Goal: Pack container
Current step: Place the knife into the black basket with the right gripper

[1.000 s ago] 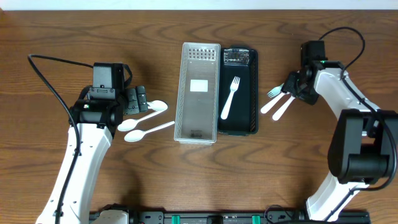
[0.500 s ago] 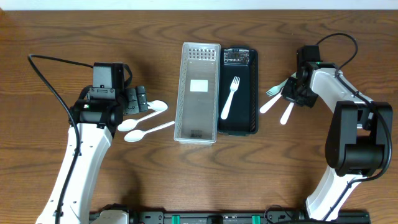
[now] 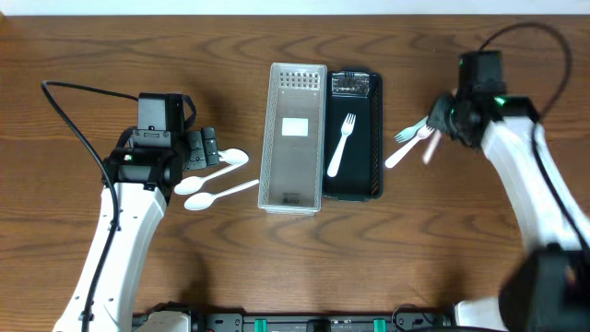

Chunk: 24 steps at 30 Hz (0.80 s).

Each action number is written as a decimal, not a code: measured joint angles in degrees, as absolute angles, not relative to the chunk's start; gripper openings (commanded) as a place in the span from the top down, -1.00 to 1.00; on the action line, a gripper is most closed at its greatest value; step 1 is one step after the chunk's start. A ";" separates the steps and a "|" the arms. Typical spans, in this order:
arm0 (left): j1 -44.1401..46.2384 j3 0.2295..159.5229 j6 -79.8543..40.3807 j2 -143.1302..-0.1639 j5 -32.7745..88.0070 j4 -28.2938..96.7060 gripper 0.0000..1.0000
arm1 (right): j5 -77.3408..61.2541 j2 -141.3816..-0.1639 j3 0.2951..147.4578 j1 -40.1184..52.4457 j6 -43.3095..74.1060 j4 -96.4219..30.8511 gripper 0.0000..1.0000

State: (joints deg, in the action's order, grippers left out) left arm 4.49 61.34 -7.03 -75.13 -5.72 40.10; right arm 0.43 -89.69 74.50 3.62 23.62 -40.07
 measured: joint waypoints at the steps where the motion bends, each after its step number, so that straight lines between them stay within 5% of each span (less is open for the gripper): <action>1: 4.49 61.34 -7.03 -75.13 -5.72 40.12 -0.96 | -0.89 -87.50 74.89 5.08 23.33 -38.98 0.98; 7: 4.49 61.34 -7.03 -75.13 -5.72 40.12 -0.96 | -3.44 -87.94 75.66 16.23 23.03 -35.90 0.97; 13: 4.49 61.34 -7.03 -75.13 -5.72 40.12 -0.96 | -3.53 -101.71 75.24 24.03 23.59 -33.30 0.56; 17: 4.49 61.34 -7.03 -75.13 -5.72 40.12 -0.96 | -3.64 -104.95 74.63 25.26 23.51 -33.26 -0.09; 24: 4.49 61.34 -7.03 -75.13 -5.72 40.10 -0.96 | 0.71 -98.67 76.03 20.43 24.23 -35.33 -0.21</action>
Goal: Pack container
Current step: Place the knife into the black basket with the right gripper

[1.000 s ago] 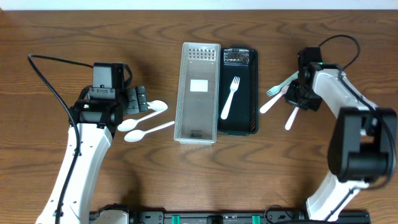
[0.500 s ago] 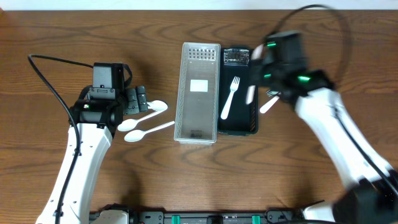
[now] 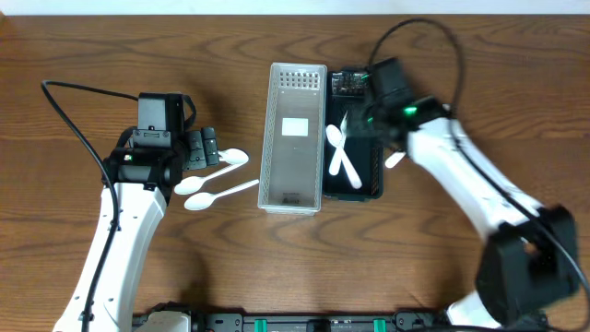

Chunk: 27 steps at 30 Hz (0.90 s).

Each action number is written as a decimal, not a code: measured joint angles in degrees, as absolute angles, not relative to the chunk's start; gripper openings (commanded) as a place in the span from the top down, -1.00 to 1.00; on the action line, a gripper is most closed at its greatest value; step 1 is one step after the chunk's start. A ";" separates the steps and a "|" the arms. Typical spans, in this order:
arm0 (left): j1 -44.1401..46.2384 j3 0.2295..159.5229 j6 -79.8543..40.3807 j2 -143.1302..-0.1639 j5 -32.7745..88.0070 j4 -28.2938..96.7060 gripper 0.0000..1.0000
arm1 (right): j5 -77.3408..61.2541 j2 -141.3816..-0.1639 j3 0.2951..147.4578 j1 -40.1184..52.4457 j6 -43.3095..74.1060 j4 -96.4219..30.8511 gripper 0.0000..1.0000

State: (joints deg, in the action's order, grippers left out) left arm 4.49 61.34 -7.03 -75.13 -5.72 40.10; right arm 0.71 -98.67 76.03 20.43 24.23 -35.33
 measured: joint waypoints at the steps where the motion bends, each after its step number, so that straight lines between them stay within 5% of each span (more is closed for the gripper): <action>1: 4.49 61.34 -7.03 -75.13 -5.72 40.12 -0.96 | 1.56 -97.49 76.20 19.07 24.67 -35.86 -0.21; 10: 4.49 61.34 -7.03 -75.13 -5.72 40.10 -0.96 | 8.12 -97.62 76.99 4.34 28.67 -42.76 -0.21; 22: 4.49 61.34 -7.03 -75.13 -5.72 40.10 -0.96 | 5.54 -114.67 75.72 3.86 30.92 -39.42 -0.13; 27: 4.49 61.34 -7.03 -75.13 -5.72 40.10 -0.96 | 4.78 -115.90 75.75 3.88 31.07 -39.66 0.08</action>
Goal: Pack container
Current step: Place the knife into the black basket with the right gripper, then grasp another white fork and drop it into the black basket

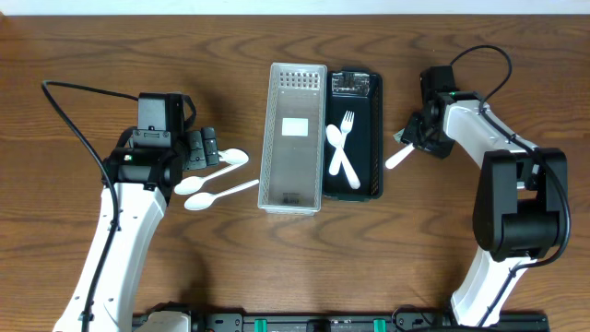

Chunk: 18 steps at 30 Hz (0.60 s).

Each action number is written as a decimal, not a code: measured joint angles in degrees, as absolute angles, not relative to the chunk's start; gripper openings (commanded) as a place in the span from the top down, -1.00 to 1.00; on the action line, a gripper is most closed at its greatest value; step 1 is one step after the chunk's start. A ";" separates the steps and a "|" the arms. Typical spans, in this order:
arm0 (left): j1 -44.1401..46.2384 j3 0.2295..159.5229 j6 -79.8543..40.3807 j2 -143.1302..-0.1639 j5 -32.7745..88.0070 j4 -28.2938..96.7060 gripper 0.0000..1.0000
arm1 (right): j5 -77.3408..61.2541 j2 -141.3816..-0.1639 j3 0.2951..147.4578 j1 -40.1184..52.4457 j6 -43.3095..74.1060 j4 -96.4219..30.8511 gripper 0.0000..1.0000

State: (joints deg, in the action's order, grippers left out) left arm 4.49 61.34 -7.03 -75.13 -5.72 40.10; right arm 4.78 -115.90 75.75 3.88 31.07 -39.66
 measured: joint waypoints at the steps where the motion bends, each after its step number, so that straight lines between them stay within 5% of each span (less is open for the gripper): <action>1: 4.49 61.34 -7.03 -75.13 -5.72 40.12 -0.96 | 4.71 -115.90 75.72 3.88 31.18 -39.81 0.17; 6: 4.49 61.34 -7.03 -75.13 -5.72 40.10 -0.96 | 4.73 -115.92 75.79 3.86 31.22 -41.58 0.97; 18: 4.49 61.34 -7.03 -75.13 -5.72 40.10 -0.96 | 8.34 -113.36 75.57 4.16 29.06 -46.00 0.97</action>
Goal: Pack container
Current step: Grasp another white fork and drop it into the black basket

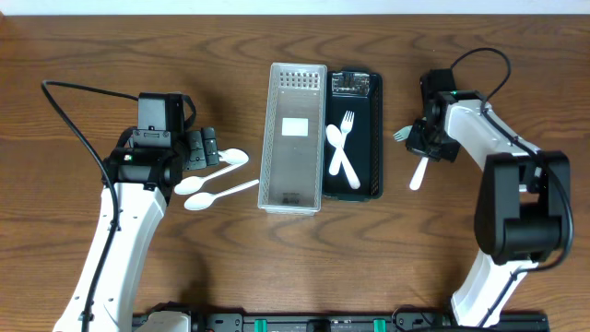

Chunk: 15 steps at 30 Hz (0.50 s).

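Note:
The black tray [370,157] holds a white fork [346,129] and a white spoon [343,159] lying crossed. Against its left side stands a grey perforated container [295,136]. To the right of the tray, my right gripper [421,146] is shut on a white utensil [417,172] whose handle points toward the front edge. A pale green fork tip [399,135] sticks out on the gripper's left. My left gripper [205,148] rests open beside three white spoons [218,195] left of the container, with nothing between its fingers.
The wooden table [295,258] carries nothing else. The left arm runs from the front left, and the right arm curves in along the right edge. Cables loop over both arms at the back.
The white utensil under my right gripper lay slanted toward the tray and now points straight to the front edge. The right gripper shifted slightly. The left arm and the tray's contents are unchanged.
My right gripper first held utensils right of the tray, which contained only a fork. Then it was over the tray, where a spoon lay across the fork. It was then back at the right-hand utensils and now grips a white one. The left arm has not moved.

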Each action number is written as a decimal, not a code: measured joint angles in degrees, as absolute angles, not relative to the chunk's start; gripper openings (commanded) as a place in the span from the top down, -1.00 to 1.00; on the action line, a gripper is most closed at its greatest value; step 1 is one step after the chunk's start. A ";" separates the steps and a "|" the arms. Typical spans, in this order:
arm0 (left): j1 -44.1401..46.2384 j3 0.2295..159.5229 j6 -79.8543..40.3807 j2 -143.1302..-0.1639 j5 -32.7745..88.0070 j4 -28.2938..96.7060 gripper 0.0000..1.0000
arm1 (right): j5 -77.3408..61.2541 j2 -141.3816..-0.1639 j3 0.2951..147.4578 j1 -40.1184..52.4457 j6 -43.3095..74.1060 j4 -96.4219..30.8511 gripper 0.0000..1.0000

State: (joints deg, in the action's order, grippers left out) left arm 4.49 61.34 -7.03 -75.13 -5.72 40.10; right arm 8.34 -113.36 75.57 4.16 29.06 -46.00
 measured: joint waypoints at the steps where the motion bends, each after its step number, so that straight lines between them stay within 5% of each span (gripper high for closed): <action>1: 4.49 61.34 -7.03 -75.13 -5.72 40.10 -0.96 | 8.64 -111.55 75.33 4.40 28.60 -45.84 0.97; 10: 4.49 61.34 -7.03 -75.13 -5.72 40.12 -0.96 | 4.38 -87.15 75.81 14.59 22.74 -37.23 0.97; 15: 4.49 61.34 -7.03 -75.13 -5.72 40.12 -0.96 | 3.29 -87.61 76.34 22.33 22.52 -35.75 0.97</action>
State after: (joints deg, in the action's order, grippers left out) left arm 4.49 61.34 -7.03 -75.13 -5.72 40.12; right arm 3.29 -87.61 76.34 22.33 22.52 -35.75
